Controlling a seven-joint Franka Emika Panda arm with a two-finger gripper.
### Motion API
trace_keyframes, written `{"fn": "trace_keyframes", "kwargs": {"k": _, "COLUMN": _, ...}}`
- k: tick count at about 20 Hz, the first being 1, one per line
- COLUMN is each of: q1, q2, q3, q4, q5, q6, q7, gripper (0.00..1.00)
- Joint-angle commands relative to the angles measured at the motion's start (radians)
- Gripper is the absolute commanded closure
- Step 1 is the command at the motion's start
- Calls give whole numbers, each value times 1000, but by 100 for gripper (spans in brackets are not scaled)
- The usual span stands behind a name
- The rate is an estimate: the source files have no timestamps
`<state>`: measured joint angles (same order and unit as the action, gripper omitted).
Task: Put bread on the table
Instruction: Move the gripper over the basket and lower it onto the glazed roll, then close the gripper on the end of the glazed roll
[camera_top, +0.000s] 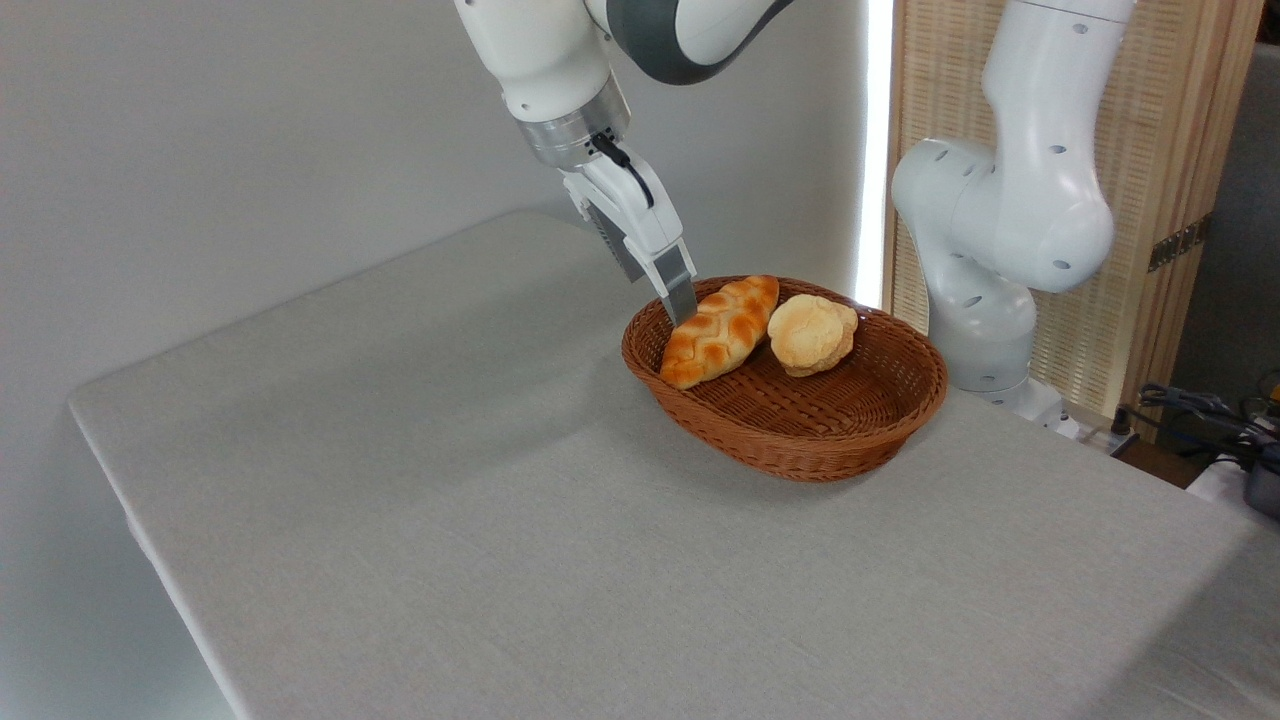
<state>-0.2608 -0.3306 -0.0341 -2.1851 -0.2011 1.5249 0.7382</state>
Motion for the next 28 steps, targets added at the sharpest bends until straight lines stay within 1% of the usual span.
{"fn": "trace_keyframes", "kwargs": {"k": 1, "q1": -15, "q2": -16, "q3": 11, "q4": -59, "q5": -17, "q6": -26, "q7": 104, "gripper": 0}}
{"fn": "trace_keyframes", "kwargs": {"k": 3, "q1": -14, "q2": -16, "q3": 11, "q4": -90, "q5": -17, "q6": -34, "q7": 148, "gripper": 0}}
{"fn": "trace_keyframes", "kwargs": {"k": 11, "q1": -17, "q2": -4, "q3": 10, "q4": -127, "q5": -15, "q6": -23, "q7": 151, "gripper": 0}}
{"fn": "trace_keyframes", "kwargs": {"k": 16, "q1": -55, "q2": 24, "q3": 10, "q4": -144, "q5": -15, "q6": -8, "q7": 145, "gripper": 0}}
{"fn": "trace_keyframes", "kwargs": {"k": 23, "q1": -58, "q2": 61, "q3": 10, "q4": -144, "q5": -15, "q6": 1, "q7": 147, "gripper": 0}}
{"fn": "trace_keyframes", "kwargs": {"k": 25, "q1": -77, "q2": 79, "q3": 10, "q4": -142, "q5": -15, "q6": 3, "q7": 142, "gripper": 0}}
{"fn": "trace_keyframes", "kwargs": {"k": 28, "q1": -80, "q2": 93, "q3": 10, "q4": -142, "q5": -15, "q6": 17, "q7": 141, "gripper": 0}}
